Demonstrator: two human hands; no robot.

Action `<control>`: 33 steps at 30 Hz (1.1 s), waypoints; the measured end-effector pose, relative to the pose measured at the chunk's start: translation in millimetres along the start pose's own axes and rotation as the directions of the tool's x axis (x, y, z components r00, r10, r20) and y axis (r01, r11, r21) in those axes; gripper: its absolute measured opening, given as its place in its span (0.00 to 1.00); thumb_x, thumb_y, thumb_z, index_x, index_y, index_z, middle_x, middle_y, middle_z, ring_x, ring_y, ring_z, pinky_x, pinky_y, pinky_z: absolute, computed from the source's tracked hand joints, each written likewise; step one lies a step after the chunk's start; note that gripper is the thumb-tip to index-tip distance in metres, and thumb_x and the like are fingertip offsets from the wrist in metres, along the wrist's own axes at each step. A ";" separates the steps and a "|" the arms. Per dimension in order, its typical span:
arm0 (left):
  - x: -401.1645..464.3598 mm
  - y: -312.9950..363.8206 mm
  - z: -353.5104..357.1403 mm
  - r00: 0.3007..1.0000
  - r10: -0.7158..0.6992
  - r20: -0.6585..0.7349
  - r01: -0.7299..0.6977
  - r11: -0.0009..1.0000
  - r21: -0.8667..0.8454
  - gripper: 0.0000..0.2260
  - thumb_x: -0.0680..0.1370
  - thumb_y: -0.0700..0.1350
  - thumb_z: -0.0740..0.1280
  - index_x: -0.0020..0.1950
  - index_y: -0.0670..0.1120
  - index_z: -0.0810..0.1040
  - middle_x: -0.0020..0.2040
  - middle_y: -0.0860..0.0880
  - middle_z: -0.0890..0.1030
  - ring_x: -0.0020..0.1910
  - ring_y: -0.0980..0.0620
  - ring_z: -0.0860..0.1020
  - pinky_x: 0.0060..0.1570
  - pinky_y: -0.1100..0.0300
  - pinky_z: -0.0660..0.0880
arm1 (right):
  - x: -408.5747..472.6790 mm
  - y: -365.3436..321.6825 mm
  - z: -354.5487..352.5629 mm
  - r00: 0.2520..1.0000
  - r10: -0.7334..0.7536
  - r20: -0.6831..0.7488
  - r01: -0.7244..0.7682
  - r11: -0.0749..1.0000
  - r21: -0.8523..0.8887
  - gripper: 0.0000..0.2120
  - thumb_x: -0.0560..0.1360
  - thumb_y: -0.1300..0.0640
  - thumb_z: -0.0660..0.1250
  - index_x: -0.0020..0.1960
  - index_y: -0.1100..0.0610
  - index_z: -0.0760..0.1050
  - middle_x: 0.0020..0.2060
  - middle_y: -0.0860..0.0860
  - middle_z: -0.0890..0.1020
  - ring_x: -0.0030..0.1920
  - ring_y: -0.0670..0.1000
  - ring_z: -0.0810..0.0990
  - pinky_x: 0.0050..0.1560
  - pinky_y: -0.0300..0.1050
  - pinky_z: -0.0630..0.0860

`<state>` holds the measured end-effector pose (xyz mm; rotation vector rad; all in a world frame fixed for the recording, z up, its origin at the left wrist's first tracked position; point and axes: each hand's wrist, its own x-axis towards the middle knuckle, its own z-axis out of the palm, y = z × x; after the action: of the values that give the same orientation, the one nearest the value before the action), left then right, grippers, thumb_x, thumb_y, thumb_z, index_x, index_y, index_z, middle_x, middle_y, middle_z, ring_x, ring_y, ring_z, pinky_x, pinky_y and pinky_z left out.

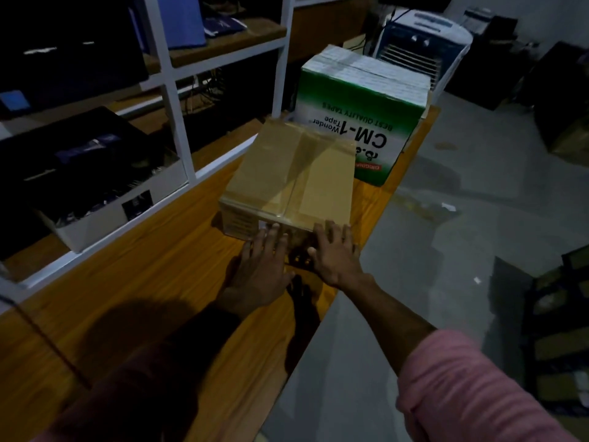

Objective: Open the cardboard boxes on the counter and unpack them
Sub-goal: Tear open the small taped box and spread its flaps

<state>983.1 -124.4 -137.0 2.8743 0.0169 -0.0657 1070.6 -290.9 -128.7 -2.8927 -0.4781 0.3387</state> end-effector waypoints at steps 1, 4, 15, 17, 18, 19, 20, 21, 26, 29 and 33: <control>3.1 -2.4 1.9 1.000 0.005 -0.010 -0.005 1.000 0.006 0.35 0.82 0.59 0.62 0.82 0.46 0.51 0.83 0.44 0.48 0.81 0.42 0.46 0.77 0.42 0.50 | -3.0 -3.1 1.3 1.000 -0.020 -0.015 0.019 1.000 -0.001 0.28 0.84 0.40 0.52 0.81 0.45 0.51 0.81 0.51 0.51 0.79 0.64 0.46 0.74 0.71 0.54; 9.2 -5.9 6.0 0.997 0.044 -0.060 -0.040 0.997 0.059 0.31 0.81 0.53 0.61 0.81 0.44 0.57 0.82 0.42 0.56 0.80 0.40 0.52 0.77 0.43 0.55 | -25.4 -24.9 8.3 0.983 -0.173 -0.057 0.165 0.978 -0.126 0.25 0.82 0.39 0.49 0.77 0.45 0.56 0.74 0.52 0.62 0.68 0.64 0.61 0.62 0.66 0.69; -45.5 -12.2 20.3 0.968 0.155 -0.196 -0.169 0.984 -0.058 0.24 0.77 0.47 0.56 0.70 0.40 0.74 0.71 0.42 0.74 0.73 0.42 0.70 0.70 0.45 0.66 | -85.1 -45.1 38.8 0.876 -0.450 -0.174 0.459 0.888 0.016 0.24 0.82 0.45 0.47 0.61 0.55 0.77 0.61 0.51 0.78 0.49 0.59 0.72 0.43 0.54 0.70; -61.3 -7.6 25.8 0.959 0.117 -0.258 -0.136 0.989 -0.057 0.21 0.77 0.46 0.56 0.65 0.40 0.77 0.66 0.42 0.78 0.69 0.42 0.74 0.67 0.46 0.68 | -95.3 -46.4 41.9 0.848 -0.503 -0.168 0.514 0.857 0.029 0.23 0.84 0.47 0.47 0.59 0.55 0.78 0.57 0.52 0.79 0.48 0.59 0.76 0.47 0.55 0.70; -69.6 -5.2 27.8 0.952 0.094 -0.292 -0.111 0.993 -0.043 0.20 0.77 0.46 0.56 0.63 0.40 0.78 0.64 0.42 0.80 0.67 0.41 0.76 0.66 0.48 0.68 | -101.3 -47.6 39.8 0.830 -0.533 -0.167 0.547 0.835 0.053 0.22 0.84 0.49 0.48 0.58 0.57 0.78 0.56 0.53 0.80 0.48 0.58 0.77 0.49 0.54 0.68; -77.8 -2.3 28.6 0.942 0.067 -0.328 -0.080 0.996 -0.027 0.19 0.77 0.47 0.56 0.60 0.41 0.79 0.60 0.42 0.81 0.62 0.41 0.79 0.64 0.49 0.68 | -107.9 -48.4 34.7 0.820 -0.551 -0.155 0.568 0.816 0.106 0.20 0.84 0.52 0.49 0.57 0.58 0.78 0.54 0.54 0.81 0.48 0.56 0.77 0.51 0.52 0.66; -85.1 2.3 26.2 0.930 0.034 -0.365 -0.042 0.999 -0.014 0.17 0.76 0.48 0.57 0.56 0.42 0.79 0.55 0.43 0.81 0.56 0.41 0.80 0.61 0.50 0.69 | -113.6 -48.4 27.1 0.818 -0.560 -0.128 0.575 0.797 0.187 0.17 0.84 0.54 0.51 0.55 0.58 0.78 0.51 0.55 0.81 0.48 0.55 0.77 0.50 0.50 0.65; -89.5 8.2 21.2 0.923 -0.005 -0.385 0.004 1.000 -0.004 0.16 0.77 0.50 0.57 0.52 0.43 0.79 0.50 0.44 0.80 0.51 0.41 0.81 0.57 0.49 0.70 | -115.8 -46.4 19.8 0.823 -0.559 -0.099 0.561 0.773 0.297 0.14 0.83 0.56 0.53 0.52 0.58 0.77 0.48 0.56 0.81 0.46 0.55 0.76 0.48 0.48 0.64; -80.2 42.6 5.4 0.940 -0.312 -0.141 0.325 0.942 0.085 0.35 0.78 0.64 0.41 0.74 0.44 0.67 0.73 0.39 0.70 0.71 0.38 0.68 0.70 0.42 0.63 | -103.2 -22.9 0.8 0.876 -0.470 -0.112 0.476 0.798 0.369 0.16 0.80 0.62 0.56 0.60 0.59 0.80 0.57 0.57 0.82 0.59 0.55 0.77 0.59 0.49 0.70; -79.6 49.1 22.4 0.930 -0.361 -0.065 0.366 0.921 0.132 0.38 0.79 0.69 0.38 0.83 0.46 0.47 0.83 0.41 0.46 0.81 0.36 0.45 0.76 0.38 0.44 | -91.3 -3.2 0.6 0.884 -0.466 -0.038 0.466 0.872 0.151 0.22 0.75 0.56 0.52 0.65 0.54 0.76 0.67 0.55 0.76 0.68 0.58 0.70 0.66 0.54 0.65; -94.8 41.2 25.0 0.937 -0.343 -0.066 0.349 0.914 0.206 0.39 0.79 0.70 0.40 0.83 0.47 0.41 0.83 0.42 0.42 0.81 0.37 0.42 0.76 0.37 0.42 | -81.8 18.4 -5.8 0.901 -0.434 0.022 0.433 0.901 0.041 0.14 0.81 0.57 0.56 0.64 0.51 0.72 0.77 0.57 0.64 0.74 0.63 0.60 0.70 0.63 0.64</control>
<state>888.0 -171.2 -145.9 3.0511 0.5599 -0.1003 1002.1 -336.4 -111.5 -2.6449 -1.0833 0.3139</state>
